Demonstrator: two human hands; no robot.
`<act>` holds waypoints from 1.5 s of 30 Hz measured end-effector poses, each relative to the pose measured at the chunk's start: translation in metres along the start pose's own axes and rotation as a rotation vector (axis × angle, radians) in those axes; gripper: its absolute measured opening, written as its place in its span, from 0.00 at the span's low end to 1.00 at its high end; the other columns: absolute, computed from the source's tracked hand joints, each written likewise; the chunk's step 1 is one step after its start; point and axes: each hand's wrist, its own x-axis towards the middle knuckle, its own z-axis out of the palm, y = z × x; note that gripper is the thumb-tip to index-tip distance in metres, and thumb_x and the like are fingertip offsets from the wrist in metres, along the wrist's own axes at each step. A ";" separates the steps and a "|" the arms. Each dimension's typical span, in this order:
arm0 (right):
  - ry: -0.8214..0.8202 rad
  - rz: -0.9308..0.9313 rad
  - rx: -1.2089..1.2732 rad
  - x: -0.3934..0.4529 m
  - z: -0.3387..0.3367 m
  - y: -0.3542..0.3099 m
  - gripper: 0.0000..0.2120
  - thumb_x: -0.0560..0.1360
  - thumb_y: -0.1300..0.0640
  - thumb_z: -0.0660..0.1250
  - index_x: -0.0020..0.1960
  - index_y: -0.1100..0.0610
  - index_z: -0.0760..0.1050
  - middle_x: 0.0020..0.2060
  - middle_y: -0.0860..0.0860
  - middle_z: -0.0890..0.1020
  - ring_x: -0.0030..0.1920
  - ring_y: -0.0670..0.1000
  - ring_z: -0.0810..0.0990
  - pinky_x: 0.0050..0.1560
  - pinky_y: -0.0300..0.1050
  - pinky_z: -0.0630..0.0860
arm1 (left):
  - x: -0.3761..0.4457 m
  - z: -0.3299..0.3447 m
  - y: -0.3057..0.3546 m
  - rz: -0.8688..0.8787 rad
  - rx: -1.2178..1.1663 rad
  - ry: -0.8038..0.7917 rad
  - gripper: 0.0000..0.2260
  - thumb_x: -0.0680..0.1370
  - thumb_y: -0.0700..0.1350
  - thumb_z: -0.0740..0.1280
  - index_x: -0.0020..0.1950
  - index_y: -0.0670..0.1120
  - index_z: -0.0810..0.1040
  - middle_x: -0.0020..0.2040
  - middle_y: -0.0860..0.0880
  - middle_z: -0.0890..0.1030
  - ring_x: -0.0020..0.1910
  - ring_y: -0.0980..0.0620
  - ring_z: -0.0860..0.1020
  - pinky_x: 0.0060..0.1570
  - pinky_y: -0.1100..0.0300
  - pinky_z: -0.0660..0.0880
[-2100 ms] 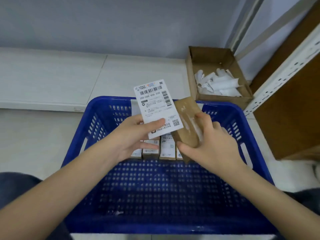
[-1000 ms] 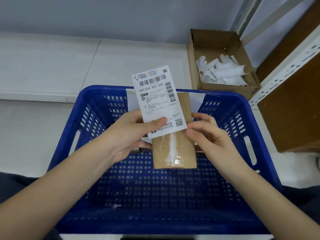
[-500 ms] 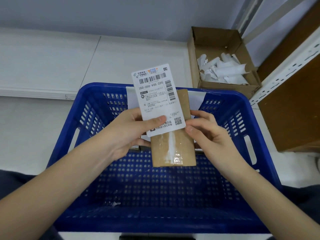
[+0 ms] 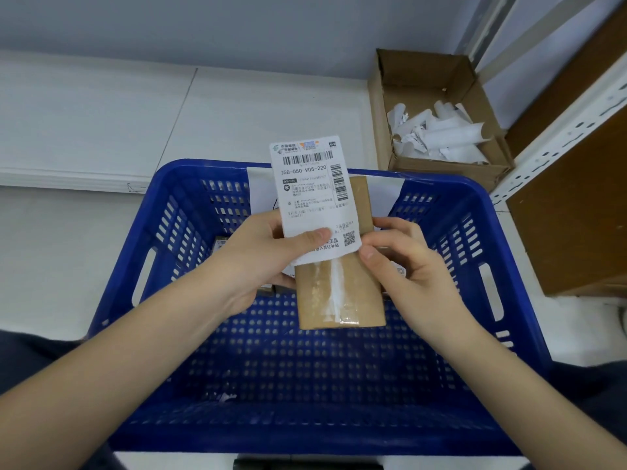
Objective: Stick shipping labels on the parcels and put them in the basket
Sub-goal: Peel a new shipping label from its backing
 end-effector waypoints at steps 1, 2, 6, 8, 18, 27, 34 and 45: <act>0.017 -0.002 -0.005 -0.001 0.002 0.000 0.07 0.70 0.48 0.65 0.44 0.45 0.81 0.54 0.34 0.72 0.66 0.42 0.68 0.61 0.35 0.71 | 0.000 0.003 -0.001 0.043 0.073 0.045 0.11 0.75 0.46 0.71 0.57 0.50 0.79 0.51 0.54 0.84 0.45 0.56 0.83 0.41 0.58 0.82; 0.027 0.003 -0.008 -0.002 0.005 0.000 0.07 0.70 0.48 0.65 0.44 0.44 0.81 0.55 0.36 0.71 0.65 0.44 0.70 0.59 0.32 0.71 | 0.001 0.005 -0.004 0.100 0.184 0.123 0.14 0.75 0.47 0.72 0.58 0.49 0.76 0.53 0.54 0.82 0.46 0.56 0.82 0.42 0.59 0.81; 0.071 0.026 -0.025 -0.002 0.011 0.003 0.06 0.74 0.54 0.67 0.44 0.43 0.79 0.58 0.46 0.70 0.55 0.36 0.74 0.52 0.28 0.71 | -0.001 0.009 -0.014 0.443 0.781 0.508 0.36 0.69 0.53 0.75 0.70 0.42 0.62 0.69 0.45 0.69 0.59 0.46 0.77 0.49 0.50 0.77; 0.086 0.025 -0.016 -0.003 0.013 0.003 0.05 0.73 0.52 0.67 0.44 0.42 0.79 0.57 0.48 0.71 0.53 0.36 0.75 0.53 0.30 0.73 | 0.000 0.010 -0.017 0.789 1.084 0.549 0.30 0.72 0.53 0.72 0.69 0.40 0.69 0.68 0.41 0.71 0.60 0.43 0.75 0.51 0.47 0.75; 0.052 0.003 -0.052 -0.003 0.011 0.005 0.14 0.76 0.56 0.66 0.44 0.35 0.80 0.57 0.46 0.71 0.60 0.40 0.72 0.56 0.32 0.72 | 0.007 0.010 -0.032 0.972 0.905 0.288 0.11 0.76 0.51 0.65 0.50 0.49 0.85 0.49 0.53 0.84 0.47 0.50 0.80 0.40 0.52 0.79; 0.036 0.003 -0.075 -0.002 0.009 0.005 0.11 0.76 0.57 0.66 0.45 0.40 0.79 0.57 0.47 0.70 0.62 0.42 0.70 0.56 0.28 0.70 | 0.007 0.013 -0.037 0.954 0.858 0.289 0.12 0.77 0.51 0.64 0.51 0.49 0.85 0.50 0.52 0.84 0.47 0.49 0.80 0.41 0.51 0.79; 0.056 -0.015 -0.087 -0.002 0.009 0.008 0.09 0.74 0.54 0.67 0.45 0.39 0.79 0.57 0.48 0.71 0.63 0.43 0.70 0.57 0.31 0.71 | 0.006 0.013 -0.038 0.946 0.842 0.274 0.13 0.77 0.51 0.64 0.51 0.49 0.85 0.50 0.52 0.83 0.48 0.50 0.80 0.42 0.51 0.79; 0.039 0.013 -0.079 -0.001 0.009 0.004 0.11 0.76 0.59 0.67 0.46 0.42 0.79 0.56 0.49 0.71 0.56 0.39 0.73 0.52 0.27 0.70 | 0.005 0.014 -0.039 0.896 0.811 0.275 0.13 0.77 0.52 0.63 0.52 0.50 0.85 0.50 0.54 0.83 0.48 0.51 0.79 0.42 0.51 0.78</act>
